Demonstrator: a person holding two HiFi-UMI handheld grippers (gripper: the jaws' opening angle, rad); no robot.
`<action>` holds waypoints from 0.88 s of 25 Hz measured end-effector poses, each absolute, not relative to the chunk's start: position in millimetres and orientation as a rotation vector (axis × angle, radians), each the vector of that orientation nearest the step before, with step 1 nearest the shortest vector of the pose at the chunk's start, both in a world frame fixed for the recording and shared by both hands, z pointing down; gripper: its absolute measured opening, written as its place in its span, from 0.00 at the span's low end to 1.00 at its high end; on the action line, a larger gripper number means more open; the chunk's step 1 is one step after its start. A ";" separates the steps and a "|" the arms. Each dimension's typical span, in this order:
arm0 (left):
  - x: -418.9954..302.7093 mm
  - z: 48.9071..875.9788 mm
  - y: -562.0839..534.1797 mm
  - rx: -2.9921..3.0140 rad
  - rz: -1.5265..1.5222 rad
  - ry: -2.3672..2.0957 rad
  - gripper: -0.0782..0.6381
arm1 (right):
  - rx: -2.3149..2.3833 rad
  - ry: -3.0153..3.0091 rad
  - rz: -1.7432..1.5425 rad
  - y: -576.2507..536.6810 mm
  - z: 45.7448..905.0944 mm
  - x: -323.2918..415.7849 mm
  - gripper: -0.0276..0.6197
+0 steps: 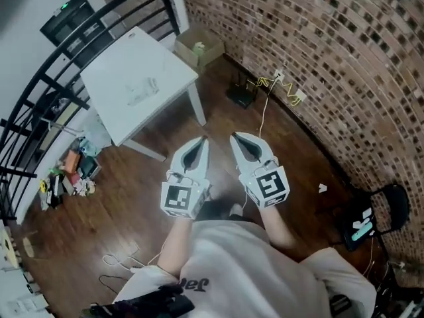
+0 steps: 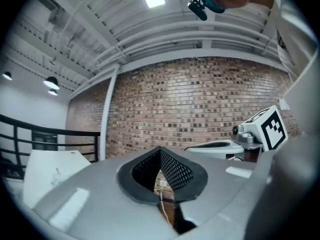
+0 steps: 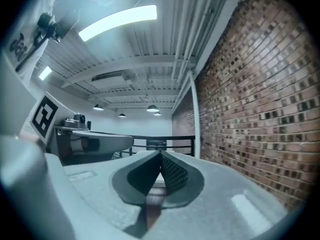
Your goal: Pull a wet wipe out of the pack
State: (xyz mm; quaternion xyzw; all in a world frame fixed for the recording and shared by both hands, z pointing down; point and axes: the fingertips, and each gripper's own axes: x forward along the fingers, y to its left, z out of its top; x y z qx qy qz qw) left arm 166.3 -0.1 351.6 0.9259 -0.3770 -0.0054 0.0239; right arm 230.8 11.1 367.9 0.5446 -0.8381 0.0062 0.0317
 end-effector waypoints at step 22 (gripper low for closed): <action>-120.0 366.6 -198.8 2.483 -0.098 -1.889 0.13 | 1.046 -2.805 -0.036 -203.6 386.9 -36.2 0.03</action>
